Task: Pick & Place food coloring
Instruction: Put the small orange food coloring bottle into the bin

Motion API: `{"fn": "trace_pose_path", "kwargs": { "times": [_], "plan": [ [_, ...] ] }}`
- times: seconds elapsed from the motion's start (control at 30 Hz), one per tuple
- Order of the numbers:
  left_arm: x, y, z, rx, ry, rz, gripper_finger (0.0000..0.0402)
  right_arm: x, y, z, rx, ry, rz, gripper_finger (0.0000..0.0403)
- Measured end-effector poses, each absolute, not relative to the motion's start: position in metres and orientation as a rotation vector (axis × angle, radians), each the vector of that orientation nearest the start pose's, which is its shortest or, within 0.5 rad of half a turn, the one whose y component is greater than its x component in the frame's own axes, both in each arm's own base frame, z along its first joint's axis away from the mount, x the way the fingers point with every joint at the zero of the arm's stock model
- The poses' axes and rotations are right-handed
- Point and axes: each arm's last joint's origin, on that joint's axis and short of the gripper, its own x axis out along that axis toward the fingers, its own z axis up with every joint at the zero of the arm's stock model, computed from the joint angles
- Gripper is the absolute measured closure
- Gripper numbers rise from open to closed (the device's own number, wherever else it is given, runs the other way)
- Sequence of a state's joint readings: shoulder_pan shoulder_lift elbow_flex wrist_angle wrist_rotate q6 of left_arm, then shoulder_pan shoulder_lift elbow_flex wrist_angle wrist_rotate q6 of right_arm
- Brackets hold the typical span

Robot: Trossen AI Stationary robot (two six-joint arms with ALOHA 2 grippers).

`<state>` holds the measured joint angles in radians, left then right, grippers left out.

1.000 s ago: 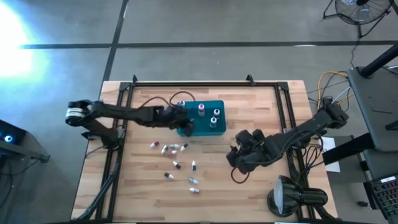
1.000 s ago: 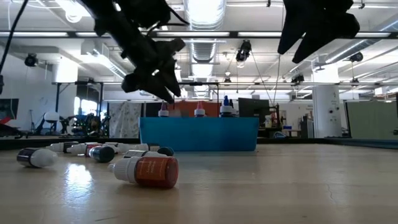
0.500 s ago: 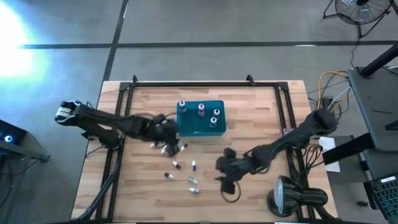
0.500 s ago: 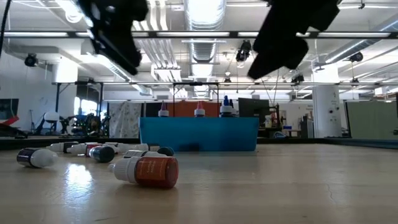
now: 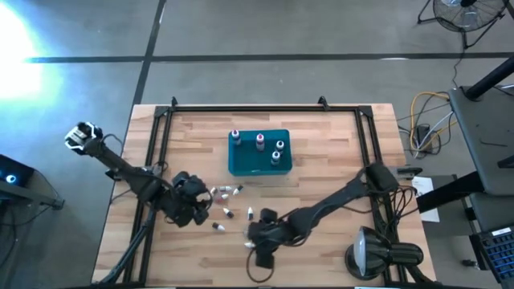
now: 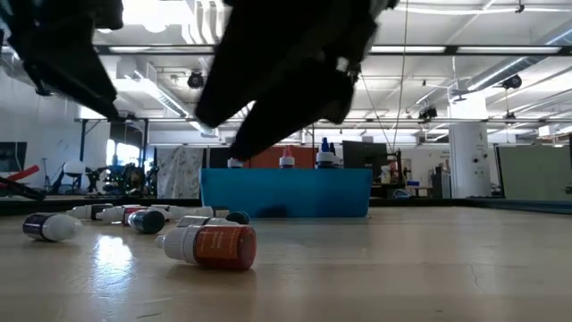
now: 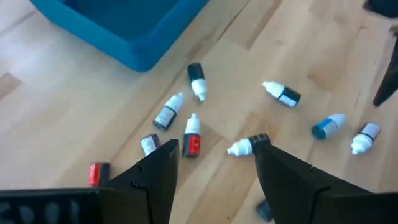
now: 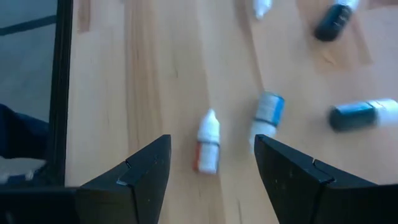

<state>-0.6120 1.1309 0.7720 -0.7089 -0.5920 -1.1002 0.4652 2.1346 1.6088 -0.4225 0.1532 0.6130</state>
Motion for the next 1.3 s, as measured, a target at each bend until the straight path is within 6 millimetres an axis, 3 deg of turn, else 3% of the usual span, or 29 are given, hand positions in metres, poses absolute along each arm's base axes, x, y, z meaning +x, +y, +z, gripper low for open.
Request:
{"fn": "trace_pose_path", "kwargs": {
  "times": [0.27, 0.67, 1.0, 1.2, 1.3],
  "plan": [
    [0.164, -0.103, 0.213, -0.411, 0.779, 0.465, 0.0213, 0.44, 0.221, 0.152, 0.242, 1.017, -0.032, 0.0179],
    [0.163, -0.103, 0.211, -0.347, 0.8, 0.441, 0.0213, 0.451, 0.234, 0.137, 0.186, 1.045, -0.131, 0.0187],
    [0.162, -0.103, 0.211, -0.318, 0.809, 0.432, 0.0213, 0.447, 0.232, 0.13, 0.163, 1.101, -0.137, 0.0276],
    [0.162, -0.103, 0.211, -0.312, 0.815, 0.435, 0.0213, 0.448, 0.226, 0.135, 0.139, 1.114, -0.106, 0.0346],
    [0.162, -0.102, 0.211, -0.31, 0.817, 0.438, 0.0213, 0.45, 0.219, 0.143, 0.16, 1.124, -0.086, 0.0353]
  ]
}}
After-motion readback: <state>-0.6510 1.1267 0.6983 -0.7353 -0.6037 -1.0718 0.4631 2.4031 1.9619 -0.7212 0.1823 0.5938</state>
